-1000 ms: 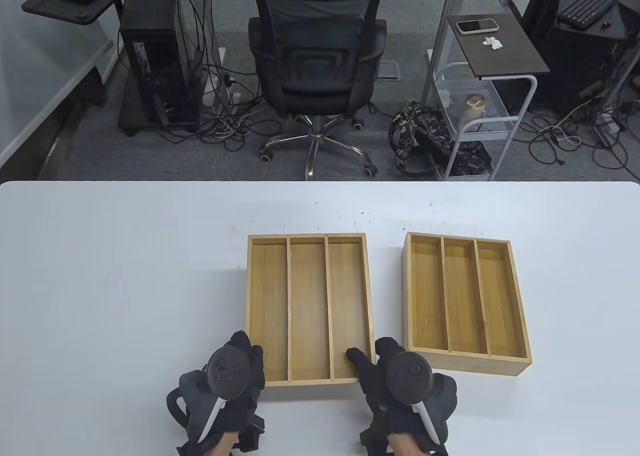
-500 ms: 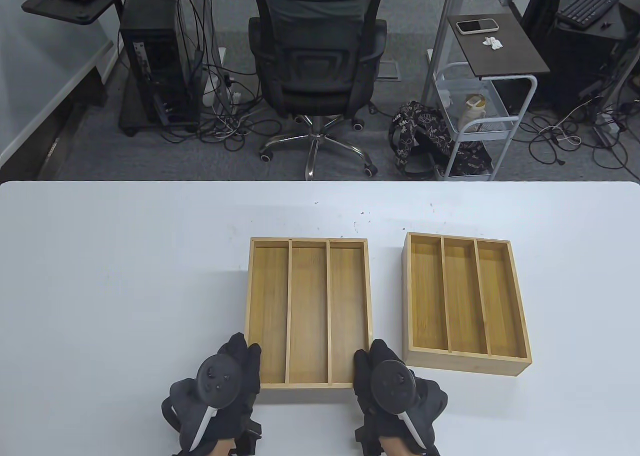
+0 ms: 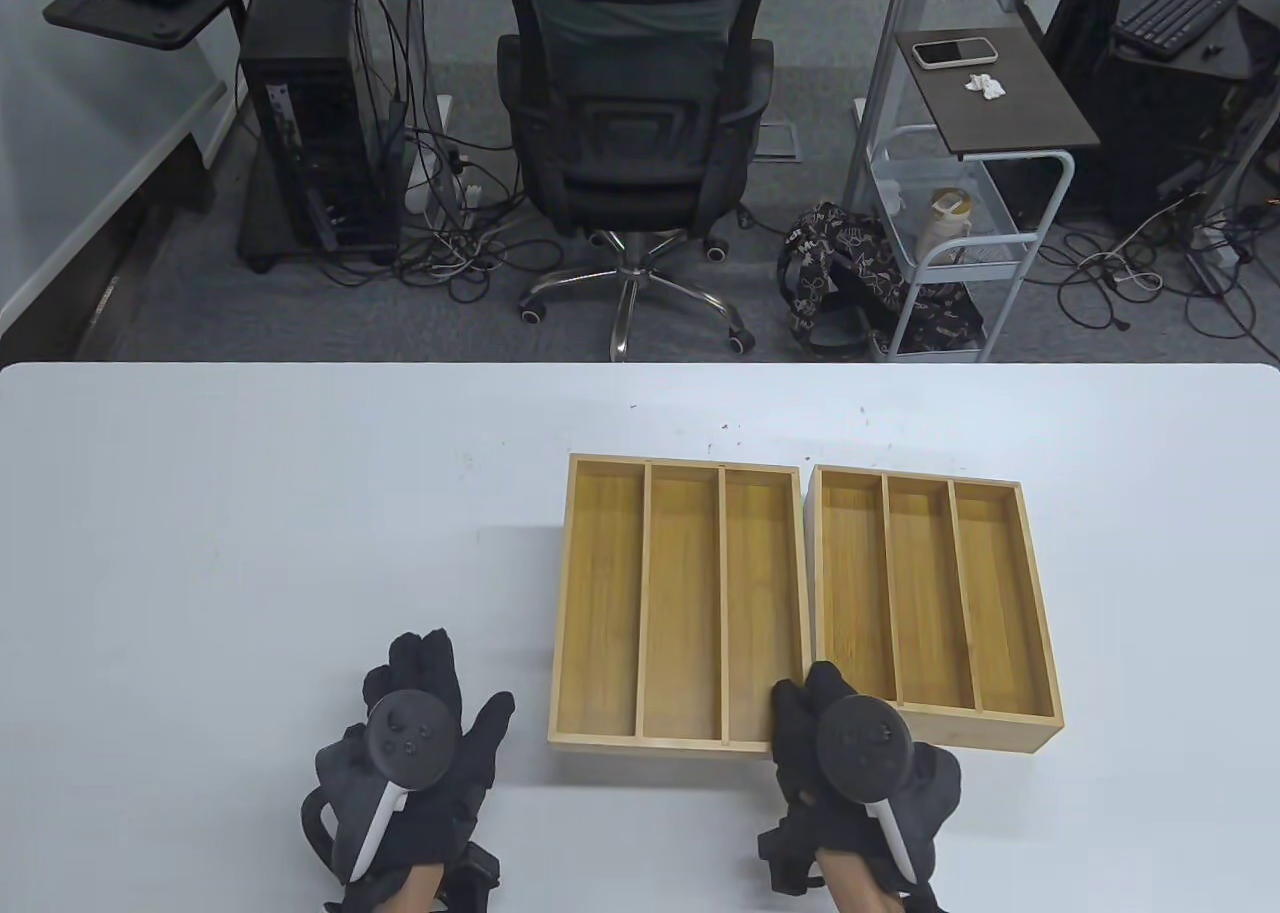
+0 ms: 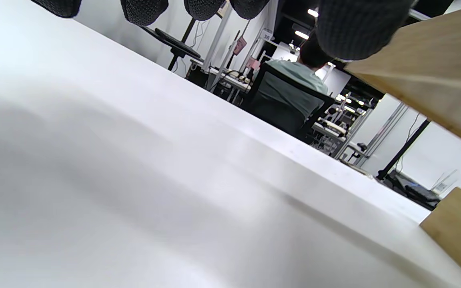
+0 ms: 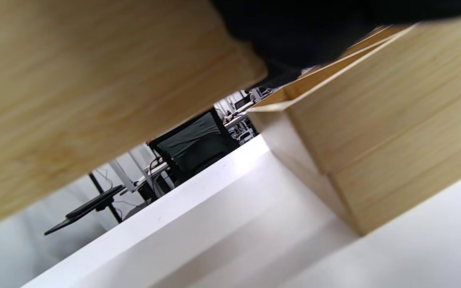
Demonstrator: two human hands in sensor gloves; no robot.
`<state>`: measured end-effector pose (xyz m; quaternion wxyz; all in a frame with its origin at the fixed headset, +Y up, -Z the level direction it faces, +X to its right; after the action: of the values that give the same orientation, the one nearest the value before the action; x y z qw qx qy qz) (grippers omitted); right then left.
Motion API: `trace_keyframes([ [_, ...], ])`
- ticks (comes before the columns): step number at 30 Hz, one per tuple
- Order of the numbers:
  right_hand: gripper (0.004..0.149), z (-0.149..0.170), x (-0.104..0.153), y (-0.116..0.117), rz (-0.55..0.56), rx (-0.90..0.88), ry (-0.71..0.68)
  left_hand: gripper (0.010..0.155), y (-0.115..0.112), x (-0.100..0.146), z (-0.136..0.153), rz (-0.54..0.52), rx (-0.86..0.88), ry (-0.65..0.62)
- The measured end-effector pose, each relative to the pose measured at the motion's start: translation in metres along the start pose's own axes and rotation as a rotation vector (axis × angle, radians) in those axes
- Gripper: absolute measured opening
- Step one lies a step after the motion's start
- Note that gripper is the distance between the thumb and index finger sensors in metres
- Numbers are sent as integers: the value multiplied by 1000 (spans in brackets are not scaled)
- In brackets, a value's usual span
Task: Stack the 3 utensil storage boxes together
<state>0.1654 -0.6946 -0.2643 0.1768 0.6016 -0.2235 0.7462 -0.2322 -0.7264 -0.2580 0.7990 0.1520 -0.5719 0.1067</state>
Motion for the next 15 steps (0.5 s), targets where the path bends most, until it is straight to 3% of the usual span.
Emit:
trace_keyframes([
  [10, 43, 68, -32, -89, 81, 58, 150, 85, -11, -4, 2, 90, -5, 34],
  [15, 42, 106, -48, -116, 76, 79, 230, 84, -13, -5, 2, 99, -12, 39],
])
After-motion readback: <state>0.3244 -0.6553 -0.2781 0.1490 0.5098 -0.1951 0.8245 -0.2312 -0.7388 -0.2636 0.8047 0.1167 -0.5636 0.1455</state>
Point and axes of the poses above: the tracker on the back of each hand, its own z axis roughly to the little-finger side, its own x axis roughly from the fingertips to the wrist, y = z × x, the point moved 4 cm from there along -x, roughly from the wrist to the fingertips, and after that the axes turned 9 degrees about -z, right-handed, at the moved point
